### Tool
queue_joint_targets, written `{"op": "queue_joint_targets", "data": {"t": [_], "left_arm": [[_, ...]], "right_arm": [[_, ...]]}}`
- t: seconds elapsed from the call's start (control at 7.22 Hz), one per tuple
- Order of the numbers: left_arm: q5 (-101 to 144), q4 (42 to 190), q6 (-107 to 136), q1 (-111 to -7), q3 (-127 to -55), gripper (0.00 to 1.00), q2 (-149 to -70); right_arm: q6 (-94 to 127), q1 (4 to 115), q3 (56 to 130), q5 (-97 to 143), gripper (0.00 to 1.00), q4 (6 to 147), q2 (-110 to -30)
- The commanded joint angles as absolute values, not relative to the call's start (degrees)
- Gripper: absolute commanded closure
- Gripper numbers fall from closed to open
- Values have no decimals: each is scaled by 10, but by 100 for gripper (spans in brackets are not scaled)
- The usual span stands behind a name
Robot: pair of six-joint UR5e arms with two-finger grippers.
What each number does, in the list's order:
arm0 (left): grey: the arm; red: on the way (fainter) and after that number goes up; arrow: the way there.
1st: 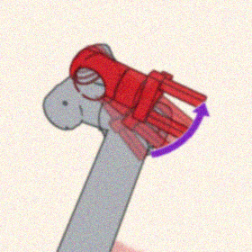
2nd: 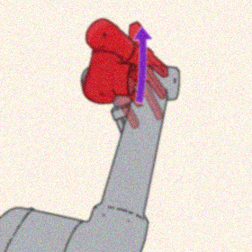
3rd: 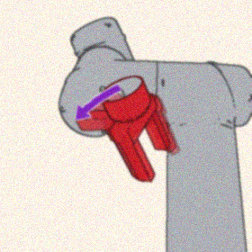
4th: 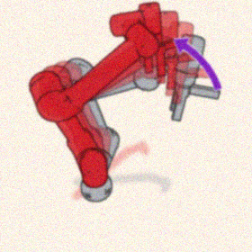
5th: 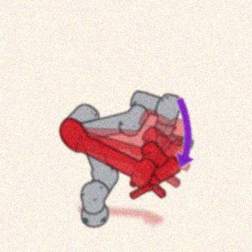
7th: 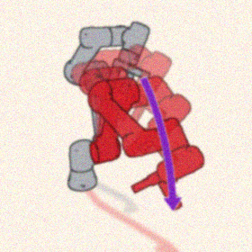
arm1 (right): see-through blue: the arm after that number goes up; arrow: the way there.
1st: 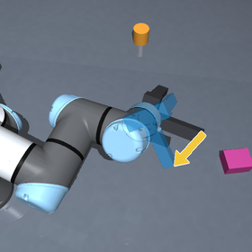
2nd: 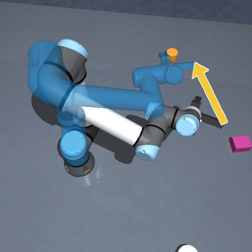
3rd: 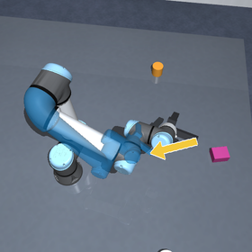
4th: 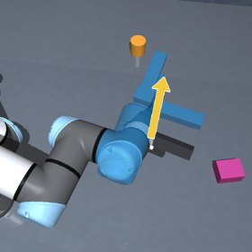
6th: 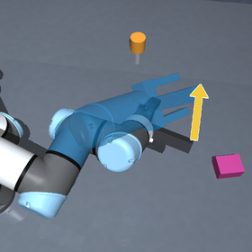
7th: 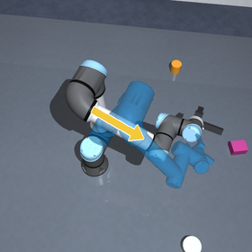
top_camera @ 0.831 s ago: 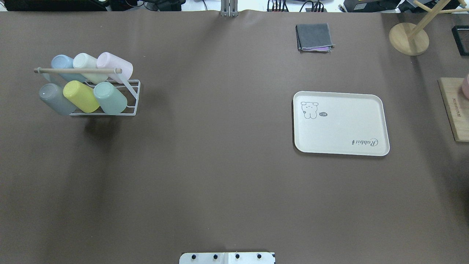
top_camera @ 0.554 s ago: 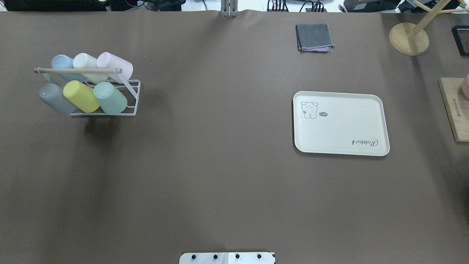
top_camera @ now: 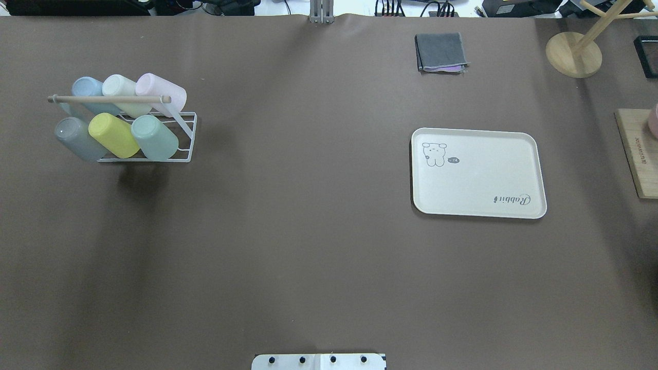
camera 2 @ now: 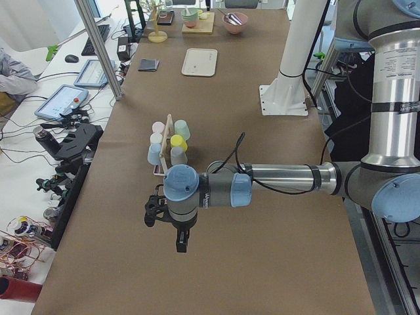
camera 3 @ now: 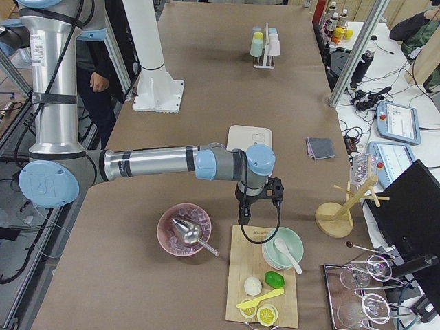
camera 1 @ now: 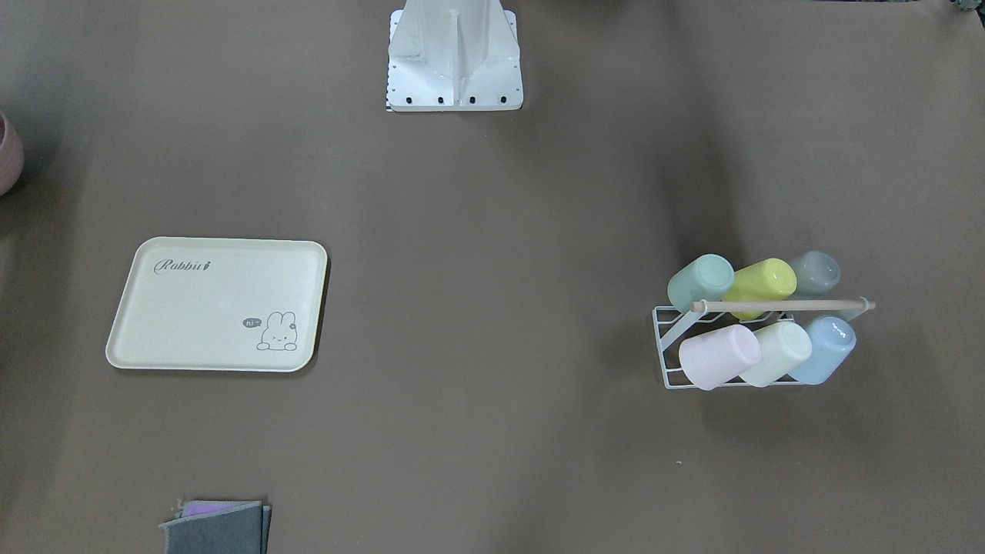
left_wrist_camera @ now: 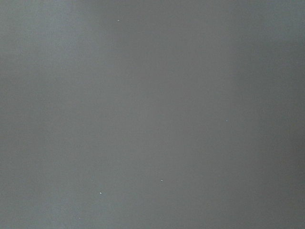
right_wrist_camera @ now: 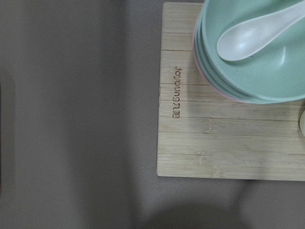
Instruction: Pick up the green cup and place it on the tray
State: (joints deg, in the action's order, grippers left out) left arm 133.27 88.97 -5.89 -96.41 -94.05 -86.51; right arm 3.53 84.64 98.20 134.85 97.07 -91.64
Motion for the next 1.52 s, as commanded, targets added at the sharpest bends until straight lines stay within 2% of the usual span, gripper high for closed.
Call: {"op": "queue_joint_targets", "data": {"t": [0.0, 0.83, 1.25, 1.38], "left_arm": [[1333, 890, -59, -964, -944, 1, -858], [1336, 897, -66, -967, -960, 1, -830], [1346, 889, -57, -966, -1025, 2, -797], [1362, 888, -45, -964, -1018, 2, -797]], "right_arm": [[35, 846, 982, 1349, 0, 970, -917], [34, 846, 984, 1349, 0, 970, -919], [34, 846, 985, 1349, 0, 970, -919], [34, 846, 985, 1349, 0, 970, -919]]}}
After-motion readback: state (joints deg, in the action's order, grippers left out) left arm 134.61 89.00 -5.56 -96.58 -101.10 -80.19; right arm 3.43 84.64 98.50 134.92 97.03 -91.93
